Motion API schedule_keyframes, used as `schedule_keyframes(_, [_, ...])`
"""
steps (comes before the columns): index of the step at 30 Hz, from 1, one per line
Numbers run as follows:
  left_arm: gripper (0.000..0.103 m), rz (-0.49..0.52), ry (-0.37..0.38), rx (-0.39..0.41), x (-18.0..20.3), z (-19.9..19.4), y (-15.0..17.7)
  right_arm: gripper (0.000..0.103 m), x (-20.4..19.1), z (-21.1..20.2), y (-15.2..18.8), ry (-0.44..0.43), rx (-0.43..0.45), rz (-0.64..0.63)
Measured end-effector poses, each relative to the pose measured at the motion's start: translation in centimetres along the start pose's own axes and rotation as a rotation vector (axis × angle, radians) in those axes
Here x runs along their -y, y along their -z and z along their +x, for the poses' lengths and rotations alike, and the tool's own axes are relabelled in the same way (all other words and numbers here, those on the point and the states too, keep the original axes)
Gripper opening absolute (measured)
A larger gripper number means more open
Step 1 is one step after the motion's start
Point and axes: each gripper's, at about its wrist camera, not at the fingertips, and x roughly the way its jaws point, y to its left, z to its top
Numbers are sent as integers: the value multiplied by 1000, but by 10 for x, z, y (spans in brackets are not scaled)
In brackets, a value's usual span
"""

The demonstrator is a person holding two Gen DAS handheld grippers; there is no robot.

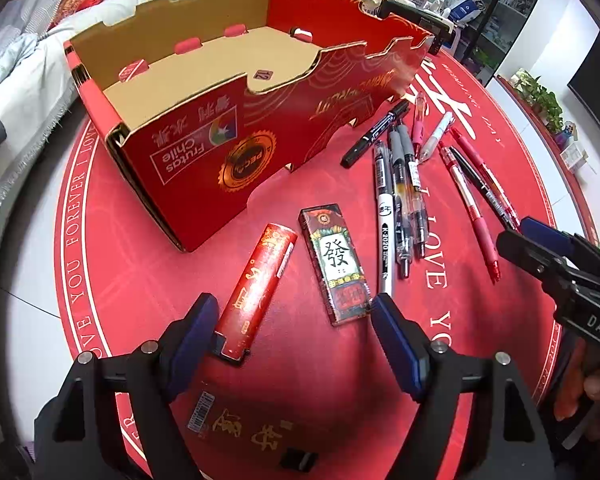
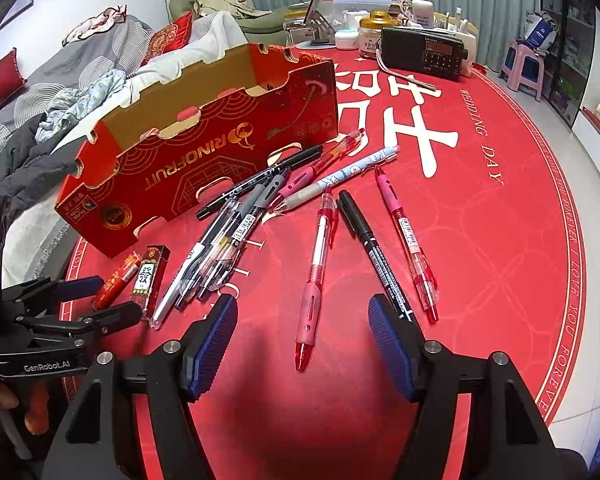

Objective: Organize rigid objects
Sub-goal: 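Close left tool on red cylindrical tube while right tool grasps red-and-clear pen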

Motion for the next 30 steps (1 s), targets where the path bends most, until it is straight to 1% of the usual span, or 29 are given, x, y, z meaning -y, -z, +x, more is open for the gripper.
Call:
schedule_keyframes(2, [81, 9, -11, -1, -1, 0, -1, 69, 0, 4, -1, 5, -9, 2])
schedule_keyframes(7, [77, -6, -16, 8, -5, 0, -4, 69, 1, 10, -5, -4, -14, 6])
schedule_keyframes(9, [71, 0, -6, 10, -5, -1, -5, 69, 0, 13, -6, -6, -20, 5])
schedule_keyframes(15, [64, -10, 14, 7, -10, -1, -7, 69, -1, 21, -8, -3, -39, -1])
schedule_keyframes(16, [63, -15, 26, 6, -13, -2, -8, 69, -1, 23, -9, -3, -43, -1])
schedule_keyframes(18, [63, -29, 27, 7, -19, -3, -9, 69, -3, 25, -10, -5, -46, -2])
schedule_keyframes(21, [62, -44, 47, 24, -27, -8, -10, 69, -5, 26, -11, -8, -45, -8])
schedule_keyframes(22, [62, -38, 39, 22, -27, -8, -11, 69, -6, 27, -12, -10, -45, -9])
schedule_keyframes(23, [58, -28, 21, 7, -27, -4, -11, 69, -7, 29, -12, -11, -48, -10])
schedule_keyframes(24, [57, -21, 10, 3, -27, -2, -11, 69, -7, 31, -13, -10, -53, -11])
schedule_keyframes(28, [57, 25, -39, 5, -19, 2, -10, 69, -9, 38, -15, -5, -73, -19])
schedule_keyframes(30, [56, 58, -79, 4, -12, 5, -9, 69, -12, 40, -18, 9, -78, -37])
